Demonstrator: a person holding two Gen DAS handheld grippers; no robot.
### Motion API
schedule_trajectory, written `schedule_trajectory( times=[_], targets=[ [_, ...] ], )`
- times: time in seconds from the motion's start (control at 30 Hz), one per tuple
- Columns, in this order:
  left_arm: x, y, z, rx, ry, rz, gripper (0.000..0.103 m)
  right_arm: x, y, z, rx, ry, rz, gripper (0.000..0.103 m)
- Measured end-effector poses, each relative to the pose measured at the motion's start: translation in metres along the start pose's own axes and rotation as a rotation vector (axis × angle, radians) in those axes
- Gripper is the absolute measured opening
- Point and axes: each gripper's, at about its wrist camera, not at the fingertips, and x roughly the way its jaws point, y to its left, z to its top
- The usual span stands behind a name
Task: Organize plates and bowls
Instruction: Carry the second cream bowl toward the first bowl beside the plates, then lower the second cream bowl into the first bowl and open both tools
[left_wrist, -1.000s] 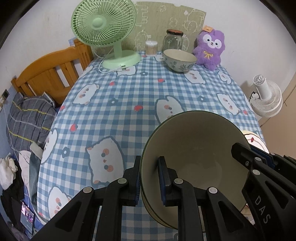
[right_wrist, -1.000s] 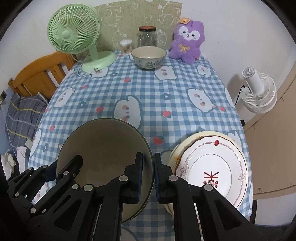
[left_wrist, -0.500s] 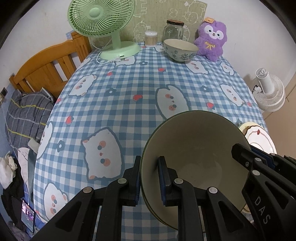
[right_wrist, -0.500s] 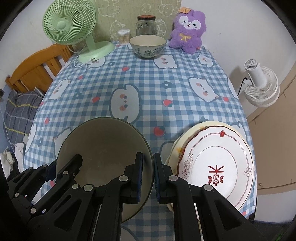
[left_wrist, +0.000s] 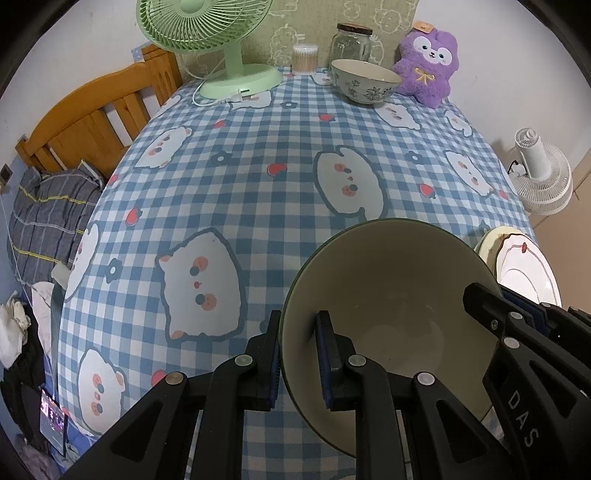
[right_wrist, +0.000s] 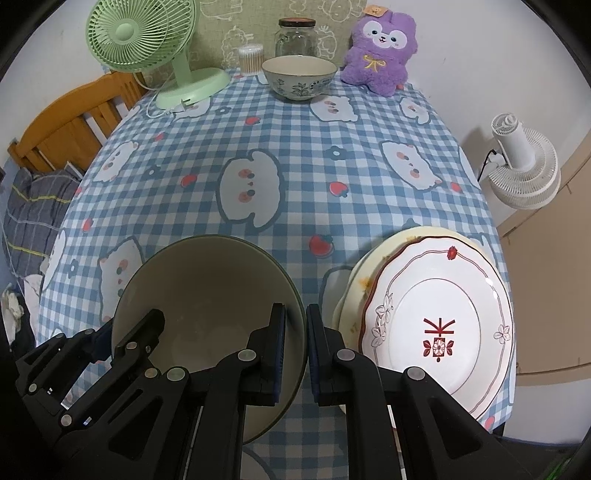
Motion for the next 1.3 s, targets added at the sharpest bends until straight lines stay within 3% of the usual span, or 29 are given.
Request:
schedule_trajectory(
  times=[0.33, 0.43, 0.63, 0.67, 0.7, 0.8, 1.03, 1.3],
  targets=[
    [0.002, -0.001, -0.001, -0.002, 0.0, 0.009, 0.015, 0.0, 0.0, -0.002, -0.002, -0.014, -0.015, 0.014],
    [0.002, -0.002, 0.0, 0.001, 0.007, 0.019, 0.02, 0.0, 0.0, -0.002, -0.002, -0.014, -0.011, 0.014],
    [-0.007, -0.009, 0.002, 0.04, -0.019, 0.023, 0.047, -0.006, -0.004, -0.001, 0.011, -0.025, 0.034, 0.017],
    [-0.008, -0.01, 0.003, 0.038, -0.016, 0.012, 0.053, -0.008, -0.005, -0.001, 0.013, -0.029, 0.038, 0.023],
    [-0.011, -0.01, 0.004, 0.036, -0.016, 0.001, 0.058, -0.011, -0.006, 0.0, 0.012, -0.034, 0.041, 0.037],
    [-0.019, -0.012, 0.006, 0.043, -0.036, 0.001, 0.065, -0.022, -0.007, 0.0, 0.007, -0.073, 0.044, 0.066],
    [-0.046, -0.016, 0.013, 0.035, -0.087, -0.005, 0.073, -0.061, -0.012, 0.006, -0.005, -0.179, 0.046, 0.069],
    [-0.097, -0.022, 0.021, 0.026, -0.208, 0.02, 0.086, -0.105, -0.02, 0.013, -0.004, -0.247, 0.094, 0.077]
  ],
)
